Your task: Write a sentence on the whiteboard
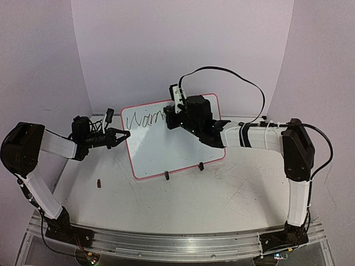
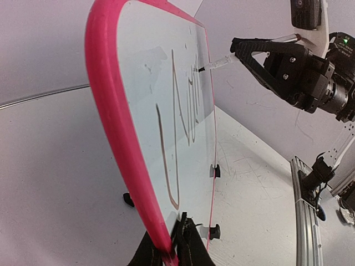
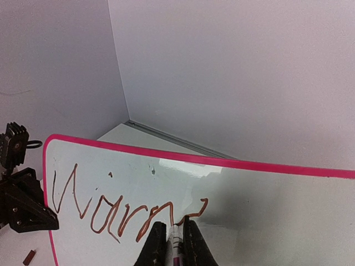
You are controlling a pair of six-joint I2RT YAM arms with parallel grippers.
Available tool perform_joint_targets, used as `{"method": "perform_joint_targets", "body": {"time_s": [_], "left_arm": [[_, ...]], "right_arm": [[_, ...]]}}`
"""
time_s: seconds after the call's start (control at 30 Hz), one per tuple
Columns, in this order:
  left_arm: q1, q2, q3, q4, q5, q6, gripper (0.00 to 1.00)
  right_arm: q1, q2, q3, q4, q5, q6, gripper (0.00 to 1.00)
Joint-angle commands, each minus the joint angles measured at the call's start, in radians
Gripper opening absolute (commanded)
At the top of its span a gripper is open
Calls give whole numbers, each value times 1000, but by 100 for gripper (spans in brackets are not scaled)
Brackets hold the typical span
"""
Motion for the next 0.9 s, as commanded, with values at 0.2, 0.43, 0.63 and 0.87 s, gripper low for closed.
{"method": "perform_joint_targets", "body": {"time_s": [0.2,0.43,0.63,0.87], "left_arm": [[-3,-7,20,-14,-85,117,0],[-2,-5,21,-15,-85,117,0],[-2,-4,23,-16,-83,118,0],[-2,-6,24,-16,-81,117,0]], "right_arm": [[-9,-11,16,5,93,12,0],[-23,-5,26,22,117,11,0],[-27,-15,12,30,127,7,0],[-28,-31,1,33,153,5,0]]}}
